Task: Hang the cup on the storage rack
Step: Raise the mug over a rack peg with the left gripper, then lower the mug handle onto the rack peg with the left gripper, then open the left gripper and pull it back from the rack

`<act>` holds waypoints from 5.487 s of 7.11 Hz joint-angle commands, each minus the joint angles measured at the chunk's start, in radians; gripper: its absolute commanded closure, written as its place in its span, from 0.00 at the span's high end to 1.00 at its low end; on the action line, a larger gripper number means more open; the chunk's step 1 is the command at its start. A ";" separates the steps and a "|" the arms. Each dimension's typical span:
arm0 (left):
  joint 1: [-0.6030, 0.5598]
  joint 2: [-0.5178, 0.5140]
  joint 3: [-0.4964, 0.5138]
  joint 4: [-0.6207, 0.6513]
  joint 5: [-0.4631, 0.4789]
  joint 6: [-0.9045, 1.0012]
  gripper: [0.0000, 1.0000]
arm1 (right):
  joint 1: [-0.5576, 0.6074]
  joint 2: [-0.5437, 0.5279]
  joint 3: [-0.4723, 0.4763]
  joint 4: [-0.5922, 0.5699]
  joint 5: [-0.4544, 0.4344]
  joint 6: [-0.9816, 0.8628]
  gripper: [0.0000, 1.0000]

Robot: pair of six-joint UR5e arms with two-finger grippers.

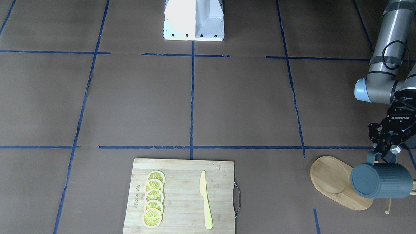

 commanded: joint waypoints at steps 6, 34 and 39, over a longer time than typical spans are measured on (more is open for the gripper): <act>-0.024 -0.015 0.181 -0.163 0.000 -0.045 0.07 | 0.000 0.000 0.003 0.000 -0.001 0.000 0.99; -0.418 0.180 -0.004 0.776 -0.648 2.067 0.99 | 0.106 -0.069 -0.157 -0.057 0.037 -0.392 0.99; -0.452 0.196 -0.053 1.272 -0.777 2.424 0.99 | 0.129 -0.069 -0.253 -0.049 0.036 -0.528 0.99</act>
